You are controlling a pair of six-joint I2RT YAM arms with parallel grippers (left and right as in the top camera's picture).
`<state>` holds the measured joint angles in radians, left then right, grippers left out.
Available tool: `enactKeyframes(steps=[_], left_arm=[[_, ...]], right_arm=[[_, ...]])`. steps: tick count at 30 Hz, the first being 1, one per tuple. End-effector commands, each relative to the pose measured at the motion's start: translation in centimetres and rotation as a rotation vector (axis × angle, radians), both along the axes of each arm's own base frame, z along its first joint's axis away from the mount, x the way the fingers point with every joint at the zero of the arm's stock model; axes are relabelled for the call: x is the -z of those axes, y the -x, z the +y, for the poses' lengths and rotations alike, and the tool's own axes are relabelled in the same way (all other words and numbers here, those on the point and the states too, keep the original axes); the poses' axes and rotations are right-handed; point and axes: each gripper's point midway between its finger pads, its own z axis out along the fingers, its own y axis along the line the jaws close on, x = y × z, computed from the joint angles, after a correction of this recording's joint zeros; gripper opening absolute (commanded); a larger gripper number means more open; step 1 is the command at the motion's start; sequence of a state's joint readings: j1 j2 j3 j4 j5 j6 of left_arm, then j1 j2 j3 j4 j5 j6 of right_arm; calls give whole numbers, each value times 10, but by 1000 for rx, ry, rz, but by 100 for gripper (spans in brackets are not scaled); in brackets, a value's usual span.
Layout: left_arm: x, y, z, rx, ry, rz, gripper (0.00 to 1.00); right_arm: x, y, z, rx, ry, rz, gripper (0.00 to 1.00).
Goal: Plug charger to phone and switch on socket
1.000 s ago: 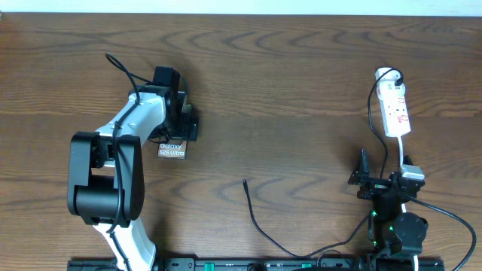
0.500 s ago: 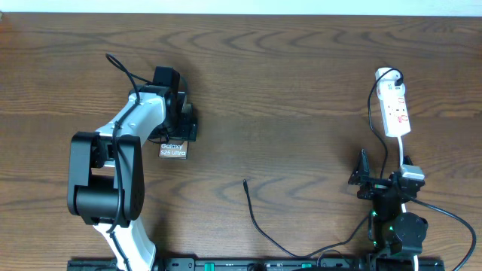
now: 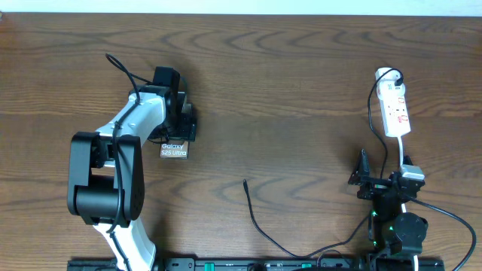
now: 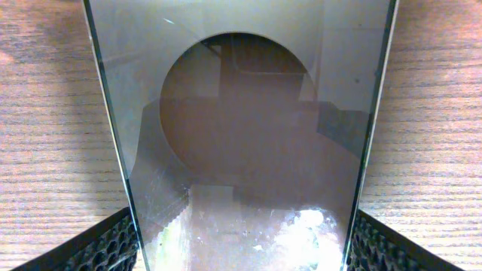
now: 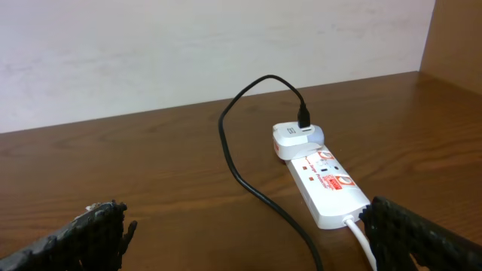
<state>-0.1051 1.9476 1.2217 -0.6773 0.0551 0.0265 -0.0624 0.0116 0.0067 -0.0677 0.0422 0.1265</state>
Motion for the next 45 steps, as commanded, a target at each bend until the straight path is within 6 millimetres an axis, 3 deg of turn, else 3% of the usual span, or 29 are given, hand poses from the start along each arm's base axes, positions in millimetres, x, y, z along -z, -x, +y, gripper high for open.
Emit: enactKeyframes(steps=[1, 23, 32, 34, 36, 45], left_arm=[[16, 17, 10, 1, -48, 65, 84], [16, 16, 10, 1, -48, 61, 64], [16, 16, 10, 1, -48, 61, 35], [16, 16, 10, 1, -48, 60, 26], [16, 15, 10, 1, -47, 55, 8], [15, 12, 10, 0, -46, 47, 7]], right_arm=[[0, 0, 0, 4, -14, -4, 99], [0, 0, 0, 4, -14, -4, 99], [0, 0, 0, 4, -14, -4, 99], [0, 0, 0, 4, -14, -4, 99], [0, 0, 0, 4, -14, -4, 99], [0, 0, 0, 4, -14, -4, 99]])
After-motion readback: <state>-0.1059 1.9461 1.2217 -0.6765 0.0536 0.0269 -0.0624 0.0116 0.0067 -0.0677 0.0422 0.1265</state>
